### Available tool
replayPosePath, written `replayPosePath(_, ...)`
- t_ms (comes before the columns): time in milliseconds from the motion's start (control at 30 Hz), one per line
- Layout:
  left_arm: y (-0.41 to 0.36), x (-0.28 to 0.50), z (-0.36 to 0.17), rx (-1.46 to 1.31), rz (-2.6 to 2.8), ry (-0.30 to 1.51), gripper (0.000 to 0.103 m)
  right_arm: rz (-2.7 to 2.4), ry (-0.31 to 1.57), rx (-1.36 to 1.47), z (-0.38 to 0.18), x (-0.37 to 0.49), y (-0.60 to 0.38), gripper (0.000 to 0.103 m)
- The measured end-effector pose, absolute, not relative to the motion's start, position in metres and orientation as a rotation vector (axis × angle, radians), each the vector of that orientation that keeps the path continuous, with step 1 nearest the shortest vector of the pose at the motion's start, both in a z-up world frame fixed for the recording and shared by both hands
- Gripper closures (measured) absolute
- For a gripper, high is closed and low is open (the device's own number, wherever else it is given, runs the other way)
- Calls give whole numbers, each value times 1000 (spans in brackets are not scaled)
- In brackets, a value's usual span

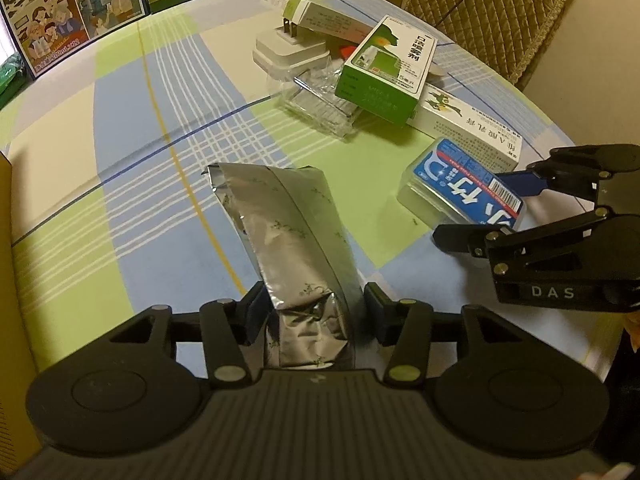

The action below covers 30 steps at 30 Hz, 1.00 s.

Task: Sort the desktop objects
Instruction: 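Carry the foil pouch and blue floss case toward the cardboard box with both tools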

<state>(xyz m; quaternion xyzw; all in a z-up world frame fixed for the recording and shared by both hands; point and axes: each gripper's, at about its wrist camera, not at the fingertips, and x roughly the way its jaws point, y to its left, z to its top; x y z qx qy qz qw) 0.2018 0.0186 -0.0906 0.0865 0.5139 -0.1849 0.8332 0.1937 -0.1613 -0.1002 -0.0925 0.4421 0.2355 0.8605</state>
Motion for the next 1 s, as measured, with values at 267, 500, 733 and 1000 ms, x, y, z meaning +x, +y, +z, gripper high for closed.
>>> replayPosePath(267, 22, 197, -87, 154, -382, 1078, 65, 480, 876, -151, -92, 189, -166, 50)
replayPosePath(500, 20, 189, -77, 168, -363, 1058, 66, 445, 817, -90, -78, 181, -178, 50)
replayPosePath(733, 21, 179, -52, 139, -356, 1024, 66, 379, 784, -45, -65, 173, -189, 50)
replayPosePath(1000, 49, 161, 4, 143, -306, 957, 66, 429, 775, -11, -31, 142, -173, 50)
